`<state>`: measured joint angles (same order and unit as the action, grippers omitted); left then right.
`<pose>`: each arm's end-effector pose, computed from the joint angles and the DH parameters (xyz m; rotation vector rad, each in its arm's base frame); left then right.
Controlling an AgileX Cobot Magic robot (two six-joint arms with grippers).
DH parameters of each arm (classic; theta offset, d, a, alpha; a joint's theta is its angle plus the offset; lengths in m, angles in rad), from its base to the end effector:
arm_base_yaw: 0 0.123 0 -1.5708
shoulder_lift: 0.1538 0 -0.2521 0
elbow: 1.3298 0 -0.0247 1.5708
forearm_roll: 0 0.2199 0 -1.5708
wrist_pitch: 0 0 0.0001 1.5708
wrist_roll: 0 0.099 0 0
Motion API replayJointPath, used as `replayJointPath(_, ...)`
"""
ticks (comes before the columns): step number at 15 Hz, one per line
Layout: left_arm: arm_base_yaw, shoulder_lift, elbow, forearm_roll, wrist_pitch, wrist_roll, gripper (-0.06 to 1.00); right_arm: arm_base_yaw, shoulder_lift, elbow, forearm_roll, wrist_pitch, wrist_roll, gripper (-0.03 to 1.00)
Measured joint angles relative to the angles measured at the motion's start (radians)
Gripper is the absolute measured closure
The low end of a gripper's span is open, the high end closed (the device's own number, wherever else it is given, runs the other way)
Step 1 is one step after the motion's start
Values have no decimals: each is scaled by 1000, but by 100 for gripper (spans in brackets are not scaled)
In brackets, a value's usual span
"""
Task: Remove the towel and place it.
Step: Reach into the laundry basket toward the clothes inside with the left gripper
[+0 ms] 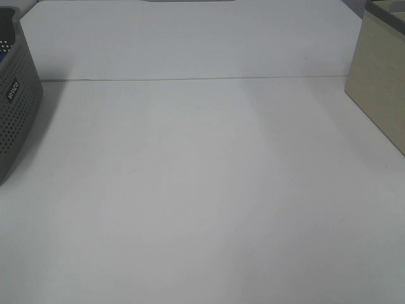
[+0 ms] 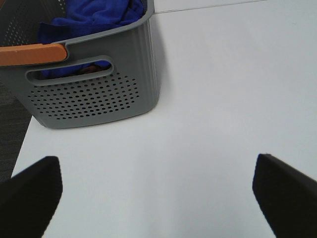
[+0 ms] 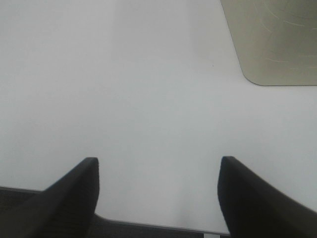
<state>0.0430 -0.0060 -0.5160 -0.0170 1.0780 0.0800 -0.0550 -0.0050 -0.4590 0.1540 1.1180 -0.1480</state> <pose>0.0052 -0.0013 0.2614 0.0389 2.0396 0.0568 0.0087 0.0132 0.2442 -0.1081 2.1249 0.0677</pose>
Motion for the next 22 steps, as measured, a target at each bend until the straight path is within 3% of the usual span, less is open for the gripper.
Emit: replayJointPath(22,0,0,0,0,0,0,-5,0,0,0,0,0,0,29)
